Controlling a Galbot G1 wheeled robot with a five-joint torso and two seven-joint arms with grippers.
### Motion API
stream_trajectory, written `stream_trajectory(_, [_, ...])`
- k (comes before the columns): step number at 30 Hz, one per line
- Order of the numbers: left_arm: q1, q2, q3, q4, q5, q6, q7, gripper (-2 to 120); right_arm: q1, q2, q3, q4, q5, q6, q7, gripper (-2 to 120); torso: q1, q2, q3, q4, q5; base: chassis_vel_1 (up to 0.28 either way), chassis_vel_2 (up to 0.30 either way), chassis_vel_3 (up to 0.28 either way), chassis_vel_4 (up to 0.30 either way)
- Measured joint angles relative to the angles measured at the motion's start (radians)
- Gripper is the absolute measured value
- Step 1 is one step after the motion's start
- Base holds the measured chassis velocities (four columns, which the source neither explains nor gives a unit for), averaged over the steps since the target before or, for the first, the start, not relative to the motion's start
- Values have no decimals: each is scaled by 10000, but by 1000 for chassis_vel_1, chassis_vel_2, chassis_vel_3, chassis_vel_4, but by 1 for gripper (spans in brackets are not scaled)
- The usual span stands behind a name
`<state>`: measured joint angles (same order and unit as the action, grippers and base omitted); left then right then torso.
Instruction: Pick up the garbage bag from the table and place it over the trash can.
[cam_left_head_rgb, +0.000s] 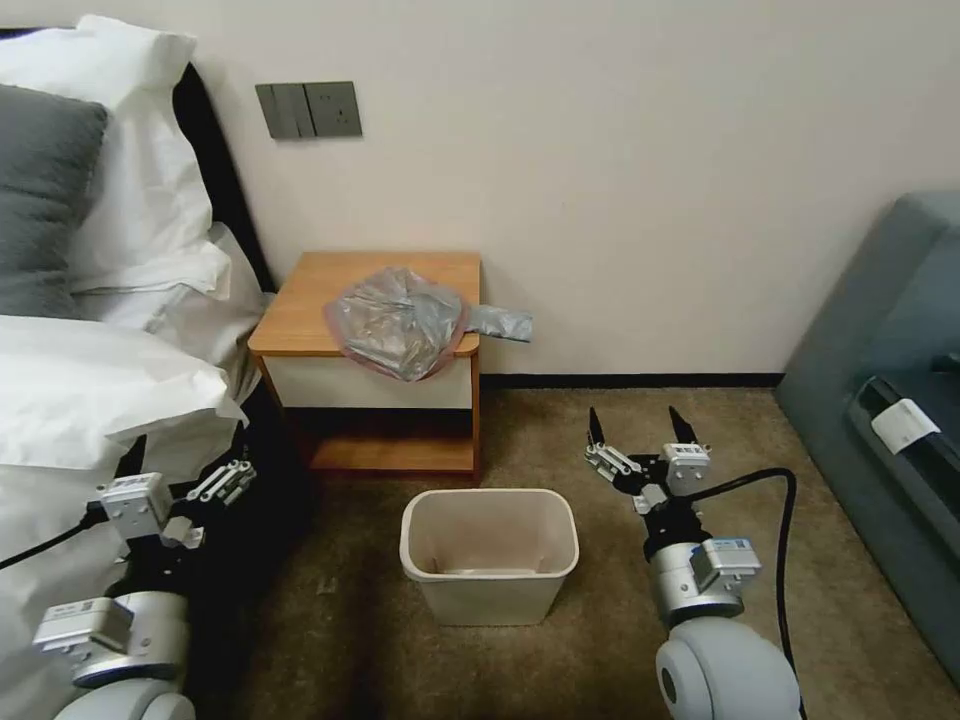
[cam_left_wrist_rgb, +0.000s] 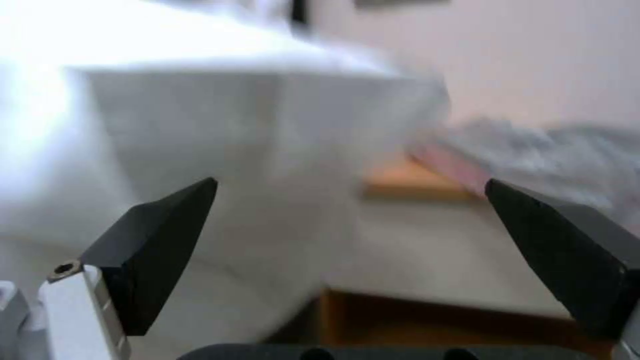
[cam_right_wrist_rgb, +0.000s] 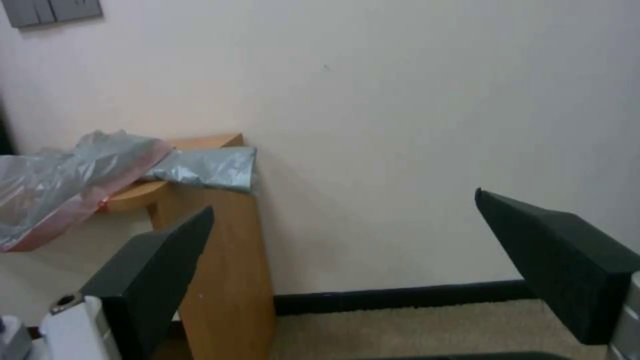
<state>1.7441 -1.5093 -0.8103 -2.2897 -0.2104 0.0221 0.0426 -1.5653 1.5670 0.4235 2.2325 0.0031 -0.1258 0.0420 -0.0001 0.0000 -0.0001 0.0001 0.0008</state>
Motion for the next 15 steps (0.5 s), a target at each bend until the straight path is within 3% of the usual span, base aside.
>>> stream_trajectory(1, [-3, 3, 288, 337, 144, -72, 214, 100, 24, -22, 9, -2, 25, -20, -10, 100, 1, -1, 1, -1, -20, 0, 0, 0, 0])
stream_trajectory(2, [-42, 29, 629, 755, 360, -234, 400, 100, 83, -63, 29, -9, 83, -47, -26, 100, 0, 0, 1, -2, -9, 0, 0, 0, 0])
stream_trajectory(4, [-64, 36, 823, 920, 443, -287, 440, 100, 114, -72, 21, -18, 135, -51, -49, 100, 0, 0, 0, -4, 5, 0, 0, 0, 0])
stream_trajectory(6, [-101, 38, 1065, 1126, 540, -372, 415, 100, 181, -101, 14, -44, 639, -60, -134, 100, 0, 0, 1, -2, -17, 0, 0, 0, 0])
stream_trajectory(7, [-117, 39, 1126, 1128, 557, -431, 344, 100, 224, -97, -31, -46, 1253, -135, -180, 100, 0, 0, 1, -2, -1, 0, 0, 0, 0])
stream_trajectory(11, [-128, 39, 1150, 917, 577, -451, 204, 100, 299, -48, -93, -46, 2062, -323, -206, 100, 0, 0, 1, -2, -5, 0, 0, 0, 0])
stream_trajectory(15, [-156, 63, 1055, 689, 572, -422, 154, 100, 382, -69, -86, -237, 1913, -339, -252, 100, 0, 0, 1, -1, -6, 0, 0, 0, 0])
